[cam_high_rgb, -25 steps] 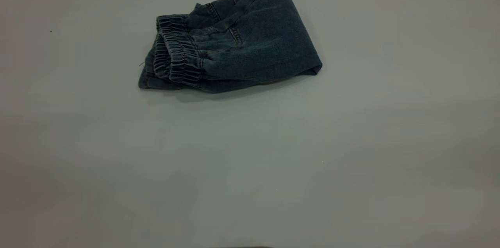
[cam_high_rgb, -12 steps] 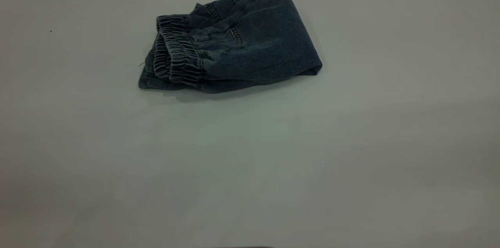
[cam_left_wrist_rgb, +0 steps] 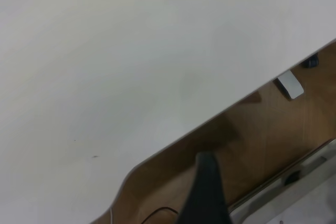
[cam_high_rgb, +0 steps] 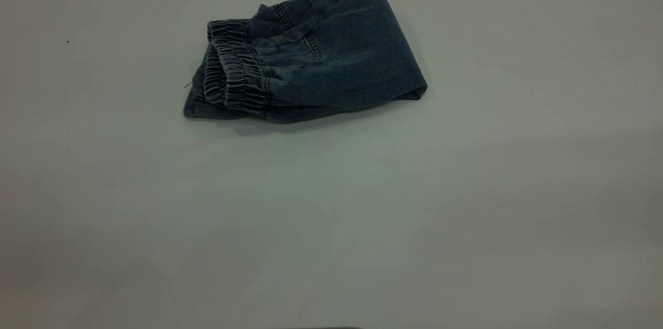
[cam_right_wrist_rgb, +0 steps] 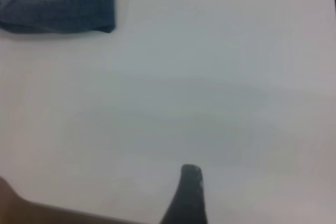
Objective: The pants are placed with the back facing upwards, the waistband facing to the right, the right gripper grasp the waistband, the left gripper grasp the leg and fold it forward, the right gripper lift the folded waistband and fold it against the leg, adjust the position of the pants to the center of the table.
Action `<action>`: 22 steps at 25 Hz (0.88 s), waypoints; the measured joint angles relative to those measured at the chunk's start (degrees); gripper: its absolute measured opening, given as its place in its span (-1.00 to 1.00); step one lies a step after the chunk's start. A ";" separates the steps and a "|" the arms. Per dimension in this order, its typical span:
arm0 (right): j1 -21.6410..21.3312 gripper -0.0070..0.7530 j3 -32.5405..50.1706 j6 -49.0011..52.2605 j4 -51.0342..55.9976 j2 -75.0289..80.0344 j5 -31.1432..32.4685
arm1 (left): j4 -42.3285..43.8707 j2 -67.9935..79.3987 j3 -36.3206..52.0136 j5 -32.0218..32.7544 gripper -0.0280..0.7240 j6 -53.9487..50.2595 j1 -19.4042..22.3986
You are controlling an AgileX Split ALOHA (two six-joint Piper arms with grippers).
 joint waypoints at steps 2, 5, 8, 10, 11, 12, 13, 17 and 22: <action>0.00 0.56 0.00 0.00 0.84 0.00 0.00 | 0.00 0.00 0.00 0.00 0.57 0.00 0.00; 0.00 0.56 0.02 0.00 1.02 0.00 0.29 | 0.00 -0.46 0.00 -0.04 0.57 0.00 0.17; 0.00 0.56 0.02 0.00 1.07 0.00 0.42 | -0.07 -1.06 0.01 -0.11 0.57 0.00 3.86; 0.00 0.56 0.02 0.00 1.07 0.00 0.42 | -0.07 -1.32 0.11 -0.13 0.57 0.00 8.07; 0.00 0.56 0.02 0.00 1.07 0.00 0.42 | -0.07 -1.64 0.11 -0.13 0.57 0.00 10.56; 0.00 0.56 0.02 0.00 1.07 0.00 0.42 | -0.07 -2.12 0.17 -0.13 0.57 0.00 12.56; 0.00 0.56 0.02 0.00 1.07 0.00 0.42 | -0.07 -2.79 0.17 -0.18 0.57 0.00 14.76; -0.06 0.56 0.02 0.00 1.07 0.00 0.42 | -0.07 -6.98 0.17 -0.18 0.57 0.07 19.99; -3.26 0.56 0.09 0.06 1.12 -0.80 0.42 | -0.11 -11.87 0.17 0.01 0.57 0.07 21.76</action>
